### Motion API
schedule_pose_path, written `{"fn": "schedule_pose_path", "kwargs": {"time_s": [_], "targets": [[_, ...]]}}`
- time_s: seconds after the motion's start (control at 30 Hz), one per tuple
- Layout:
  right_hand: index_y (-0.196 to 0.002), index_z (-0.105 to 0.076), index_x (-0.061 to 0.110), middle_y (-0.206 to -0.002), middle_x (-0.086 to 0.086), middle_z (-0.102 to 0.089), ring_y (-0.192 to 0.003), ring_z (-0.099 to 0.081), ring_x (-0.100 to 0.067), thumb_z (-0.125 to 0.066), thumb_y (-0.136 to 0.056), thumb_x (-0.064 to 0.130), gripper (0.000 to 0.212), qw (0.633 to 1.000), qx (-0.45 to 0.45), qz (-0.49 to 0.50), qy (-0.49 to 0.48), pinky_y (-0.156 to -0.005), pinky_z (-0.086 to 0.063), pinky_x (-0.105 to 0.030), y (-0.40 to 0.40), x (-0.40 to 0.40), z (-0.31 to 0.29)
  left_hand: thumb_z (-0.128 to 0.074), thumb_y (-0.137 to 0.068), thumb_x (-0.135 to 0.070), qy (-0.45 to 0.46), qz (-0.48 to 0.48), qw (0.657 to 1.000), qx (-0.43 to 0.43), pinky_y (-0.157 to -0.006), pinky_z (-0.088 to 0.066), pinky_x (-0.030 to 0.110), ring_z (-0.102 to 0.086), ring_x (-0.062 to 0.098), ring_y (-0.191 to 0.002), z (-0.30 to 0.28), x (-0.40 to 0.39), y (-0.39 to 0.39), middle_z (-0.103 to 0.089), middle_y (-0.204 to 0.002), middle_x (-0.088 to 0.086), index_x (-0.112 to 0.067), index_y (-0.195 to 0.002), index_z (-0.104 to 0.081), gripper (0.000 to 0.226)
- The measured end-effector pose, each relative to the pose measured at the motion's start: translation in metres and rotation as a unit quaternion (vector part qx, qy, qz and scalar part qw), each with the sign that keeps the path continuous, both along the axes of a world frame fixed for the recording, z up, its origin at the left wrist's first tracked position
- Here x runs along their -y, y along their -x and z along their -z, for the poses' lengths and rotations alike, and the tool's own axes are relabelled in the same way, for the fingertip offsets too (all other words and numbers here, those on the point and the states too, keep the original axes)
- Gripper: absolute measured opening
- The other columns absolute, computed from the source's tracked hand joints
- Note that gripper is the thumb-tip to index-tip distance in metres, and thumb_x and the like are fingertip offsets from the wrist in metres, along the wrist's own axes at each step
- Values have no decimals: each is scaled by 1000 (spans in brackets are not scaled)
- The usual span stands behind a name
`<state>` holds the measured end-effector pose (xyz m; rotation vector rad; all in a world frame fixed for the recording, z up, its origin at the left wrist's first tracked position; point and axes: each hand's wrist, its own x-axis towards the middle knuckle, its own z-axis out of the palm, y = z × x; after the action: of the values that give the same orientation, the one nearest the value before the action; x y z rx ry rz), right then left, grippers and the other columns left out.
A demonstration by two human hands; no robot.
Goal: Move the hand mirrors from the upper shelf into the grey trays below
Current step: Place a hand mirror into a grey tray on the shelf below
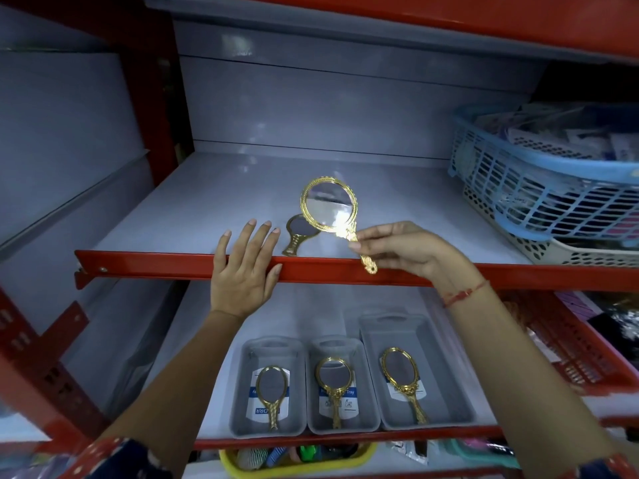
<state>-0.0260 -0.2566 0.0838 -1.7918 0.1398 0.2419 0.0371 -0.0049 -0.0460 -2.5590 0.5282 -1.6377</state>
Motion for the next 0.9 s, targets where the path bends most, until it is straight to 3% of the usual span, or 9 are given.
{"fn": "schedule_pose_path", "kwargs": {"time_s": [0.2,0.33,0.57,0.73,0.83,0.9], "targets": [[-85,-71,16,-71,7,-74,-67,-69,-3,-74,-75,4,15,998,-25,-30,-40,-67,-59,-16,41,5,21,-27,-98,-39,3,13,1000,8,-112,-22,46,-38,25,-134,0,0,1,-53,-139,8,-13,-139,-40,50],[-83,-69,17,-68,9,-73,-65,-69,0,-74,-75,2,17,995,-86,-37,-28,-63,-57,-14,51,6,59,-28,-98,-38,4,15,1000,13,-112,-23,46,-38,24,-134,0,0,1,-52,-140,8,-13,-140,-38,50],[-88,-71,17,-84,5,-75,-86,-67,-10,-80,-71,10,21,979,-200,-33,28,-78,-54,-21,48,14,138,-28,-98,-39,7,13,1000,21,-112,-24,45,-39,24,-134,2,-1,-1,-52,-140,6,-15,-140,-39,50],[-109,-71,6,-103,-5,-74,-82,-67,-10,-86,-64,14,49,960,-269,7,80,-67,-57,-17,35,10,184,-28,-97,-39,6,13,999,31,-111,-24,45,-39,23,-134,2,0,-2,-54,-139,5,-15,-139,-40,50],[-116,-67,0,-116,-11,-70,-100,-68,-13,-83,-68,9,51,952,-295,40,74,-68,-56,-17,32,1,209,-28,-97,-39,4,15,999,37,-112,-22,44,-39,24,-134,4,-1,-4,-54,-138,6,-14,-139,-40,51],[-117,-65,-2,-111,-9,-69,-91,-65,-10,-82,-68,6,53,946,-313,56,63,-64,-56,-18,31,-4,224,-29,-97,-40,3,13,999,40,-113,-21,44,-39,24,-134,4,0,-4,-54,-138,6,-14,-140,-40,51]]}}
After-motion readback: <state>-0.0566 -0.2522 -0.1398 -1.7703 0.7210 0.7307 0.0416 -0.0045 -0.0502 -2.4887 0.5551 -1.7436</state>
